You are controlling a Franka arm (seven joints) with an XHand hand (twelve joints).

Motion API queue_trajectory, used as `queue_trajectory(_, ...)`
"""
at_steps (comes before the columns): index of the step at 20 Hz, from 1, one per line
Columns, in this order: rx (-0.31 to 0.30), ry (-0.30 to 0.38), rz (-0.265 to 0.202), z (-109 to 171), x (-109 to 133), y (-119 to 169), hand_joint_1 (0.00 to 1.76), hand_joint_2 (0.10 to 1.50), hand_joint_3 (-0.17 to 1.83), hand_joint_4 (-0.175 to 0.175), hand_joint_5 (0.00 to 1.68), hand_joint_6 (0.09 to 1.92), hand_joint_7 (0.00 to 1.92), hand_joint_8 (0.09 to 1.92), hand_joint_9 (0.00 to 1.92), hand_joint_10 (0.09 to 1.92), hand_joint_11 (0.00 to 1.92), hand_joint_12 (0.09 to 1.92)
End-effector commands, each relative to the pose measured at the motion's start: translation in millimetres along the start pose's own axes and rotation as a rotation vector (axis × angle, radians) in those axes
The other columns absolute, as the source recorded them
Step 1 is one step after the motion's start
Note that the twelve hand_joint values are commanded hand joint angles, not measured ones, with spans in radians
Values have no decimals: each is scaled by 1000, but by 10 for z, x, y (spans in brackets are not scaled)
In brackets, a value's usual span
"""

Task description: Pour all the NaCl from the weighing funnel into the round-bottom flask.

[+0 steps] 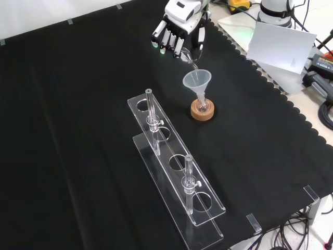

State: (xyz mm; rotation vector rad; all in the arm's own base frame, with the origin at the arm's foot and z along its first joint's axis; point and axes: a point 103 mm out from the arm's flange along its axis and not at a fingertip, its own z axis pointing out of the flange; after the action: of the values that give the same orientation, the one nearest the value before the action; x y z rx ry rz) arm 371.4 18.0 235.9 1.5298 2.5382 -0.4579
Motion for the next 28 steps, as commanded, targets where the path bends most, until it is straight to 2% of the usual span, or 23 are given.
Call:
queue_trajectory(1, 3, -30, -7, -19, -41, 33, 1096, 845, 270, 175, 1290, 507, 1524, 315, 1097, 193, 95, 1521)
queue_trajectory(8, 9, -53, -25, -63, -100, 97, 1097, 841, 274, 175, 1298, 493, 1536, 304, 1102, 192, 96, 1519)
queue_trajectory(28, 9, -208, -104, -124, -53, 78, 1102, 817, 310, 175, 1321, 459, 1563, 271, 1111, 185, 98, 1516)
